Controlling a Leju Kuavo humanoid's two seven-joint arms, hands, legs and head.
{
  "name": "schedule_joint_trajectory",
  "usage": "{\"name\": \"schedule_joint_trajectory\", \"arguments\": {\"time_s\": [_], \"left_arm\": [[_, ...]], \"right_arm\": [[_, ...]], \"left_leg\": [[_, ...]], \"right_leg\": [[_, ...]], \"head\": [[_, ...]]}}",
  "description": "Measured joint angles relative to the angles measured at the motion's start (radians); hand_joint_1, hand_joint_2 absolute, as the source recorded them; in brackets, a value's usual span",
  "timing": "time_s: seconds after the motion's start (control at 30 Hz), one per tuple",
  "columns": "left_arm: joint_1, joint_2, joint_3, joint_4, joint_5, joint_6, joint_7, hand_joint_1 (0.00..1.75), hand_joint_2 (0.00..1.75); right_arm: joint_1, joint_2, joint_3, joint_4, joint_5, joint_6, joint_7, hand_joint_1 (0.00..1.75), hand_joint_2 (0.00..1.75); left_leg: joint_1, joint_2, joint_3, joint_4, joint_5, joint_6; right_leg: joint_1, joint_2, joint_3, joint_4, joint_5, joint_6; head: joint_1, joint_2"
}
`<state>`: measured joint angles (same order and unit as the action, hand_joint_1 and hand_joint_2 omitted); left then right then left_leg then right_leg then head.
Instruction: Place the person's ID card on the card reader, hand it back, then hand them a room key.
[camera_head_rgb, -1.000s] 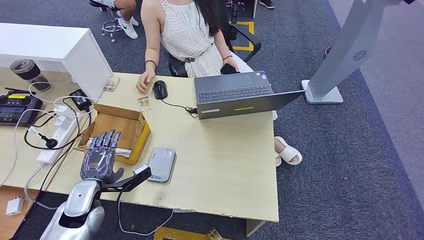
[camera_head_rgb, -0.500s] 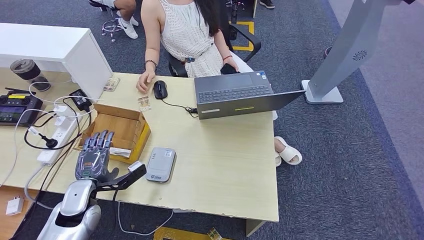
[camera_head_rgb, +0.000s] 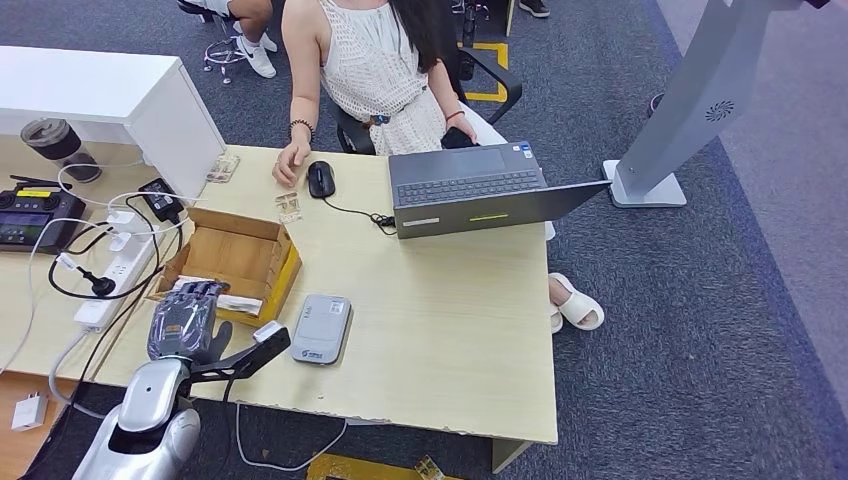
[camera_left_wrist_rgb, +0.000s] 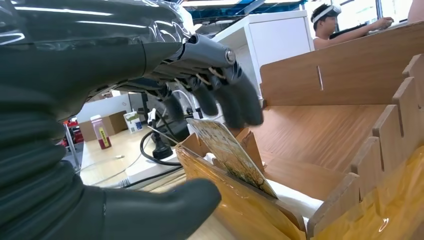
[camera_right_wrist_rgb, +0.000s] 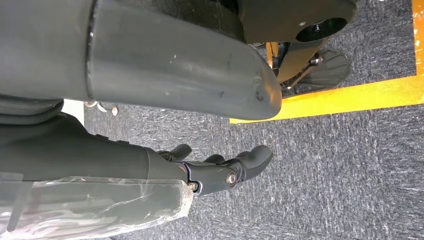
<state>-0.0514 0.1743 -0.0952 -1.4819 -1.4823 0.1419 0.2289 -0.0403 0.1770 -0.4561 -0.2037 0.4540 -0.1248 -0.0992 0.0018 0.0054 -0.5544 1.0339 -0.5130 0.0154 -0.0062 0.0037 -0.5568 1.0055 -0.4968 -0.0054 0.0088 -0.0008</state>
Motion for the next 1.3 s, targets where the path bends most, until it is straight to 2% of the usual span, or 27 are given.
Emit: {"name": "schedule_joint_trajectory", "arguments": {"time_s": [0.8, 1.0, 1.2, 1.3], "left_arm": [[-0.006, 0.0, 0.008, 0.002, 0.031, 0.024, -0.025, 1.75, 1.75], [-0.057, -0.002, 0.01, 0.017, 0.026, 0.079, -0.029, 1.75, 1.75], [-0.091, -0.006, 0.013, 0.034, 0.018, 0.093, -0.029, 1.75, 1.75], [-0.135, -0.009, 0.012, 0.048, 0.001, 0.105, -0.029, 1.75, 1.75]], "right_arm": [[0.0, 0.002, -0.02, 0.0, 0.025, 0.001, 0.0, 0.0, 0.0], [-0.001, 0.003, -0.02, 0.0, 0.038, 0.002, 0.0, 0.0, 0.0], [-0.001, 0.005, -0.021, 0.0, 0.041, 0.003, -0.001, 0.0, 0.0], [-0.003, 0.006, -0.021, 0.0, 0.05, 0.007, -0.004, 0.0, 0.0]], "left_leg": [[0.0, 0.0, 0.0, 0.0, 0.0, 0.0], [0.0, 0.0, 0.0, 0.0, 0.0, 0.0], [0.0, 0.0, 0.0, 0.0, 0.0, 0.0], [0.0, -0.001, 0.0, 0.0, 0.0, 0.0]], "right_leg": [[0.0, 0.0, 0.0, 0.0, 0.0, 0.0], [0.0, 0.0, 0.0, 0.0, 0.0, 0.0], [0.0, 0.0, 0.0, 0.0, 0.0, 0.0], [0.0, -0.001, 0.0, 0.0, 0.0, 0.0]], "head": [[0.0, 0.0], [0.0, 0.0], [0.0, 0.0], [0.0, 0.0]]}}
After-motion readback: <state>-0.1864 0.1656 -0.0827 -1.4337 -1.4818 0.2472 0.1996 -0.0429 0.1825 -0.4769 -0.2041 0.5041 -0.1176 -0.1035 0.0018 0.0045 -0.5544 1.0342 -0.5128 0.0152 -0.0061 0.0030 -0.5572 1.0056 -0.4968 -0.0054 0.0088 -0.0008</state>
